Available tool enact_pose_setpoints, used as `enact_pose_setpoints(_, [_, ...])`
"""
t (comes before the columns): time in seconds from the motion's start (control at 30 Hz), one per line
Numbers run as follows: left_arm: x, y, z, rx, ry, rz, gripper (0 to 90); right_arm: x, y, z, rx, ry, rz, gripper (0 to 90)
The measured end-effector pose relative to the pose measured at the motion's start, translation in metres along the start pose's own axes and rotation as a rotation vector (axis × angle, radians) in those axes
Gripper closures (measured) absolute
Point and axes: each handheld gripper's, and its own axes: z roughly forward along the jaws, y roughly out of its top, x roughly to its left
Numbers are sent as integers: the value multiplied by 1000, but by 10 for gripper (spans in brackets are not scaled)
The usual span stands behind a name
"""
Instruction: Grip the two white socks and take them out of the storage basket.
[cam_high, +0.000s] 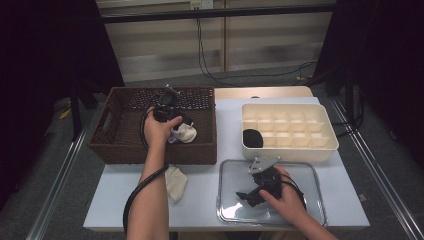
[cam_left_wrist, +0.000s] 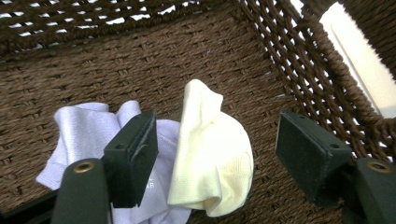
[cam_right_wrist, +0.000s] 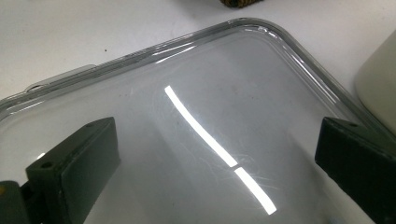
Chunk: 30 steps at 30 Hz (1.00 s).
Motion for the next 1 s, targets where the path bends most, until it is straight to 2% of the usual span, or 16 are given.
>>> enact_pose_setpoints(0.17, [1, 0, 6, 1, -1, -19, 334, 0, 0, 0, 0, 1, -2, 0])
enact_pose_setpoints(0.3, [5, -1, 9, 15, 4, -17, 366, 0, 0, 0, 0, 1, -2, 0])
enact_pose_setpoints(0.33, [5, -1, 11, 6, 0, -30, 378, 0, 0, 0, 0, 0, 0, 0])
enact_pose_setpoints(0.43, [8, -3, 15, 22, 16, -6, 389, 0, 0, 0, 0, 0, 0, 0])
enact_pose_setpoints(0.57, [9, -5, 20, 25, 1, -30, 409, 0, 0, 0, -1, 0, -2, 0])
enact_pose_setpoints(0.63, [9, -4, 21, 45, 10, -30, 432, 0, 0, 0, 0, 0, 0, 0])
enact_pose_setpoints(0.77, [8, -5, 25, 64, 19, -32, 547, 0, 0, 0, 0, 1, 0, 0])
enact_pose_setpoints(0.83, [8, -4, 25, 94, 21, -9, 634, 0, 0, 0, 0, 0, 0, 0])
enact_pose_setpoints(0.9, [8, -5, 25, 98, 20, -16, 736, 0, 0, 0, 0, 0, 0, 0])
enact_pose_setpoints(0.93, [8, -5, 25, 84, 13, -30, 810, 0, 0, 0, 0, 0, 0, 0])
enact_pose_setpoints(1.0, [8, -4, 23, 81, 1, -36, 854, 0, 0, 0, 0, 0, 1, 0])
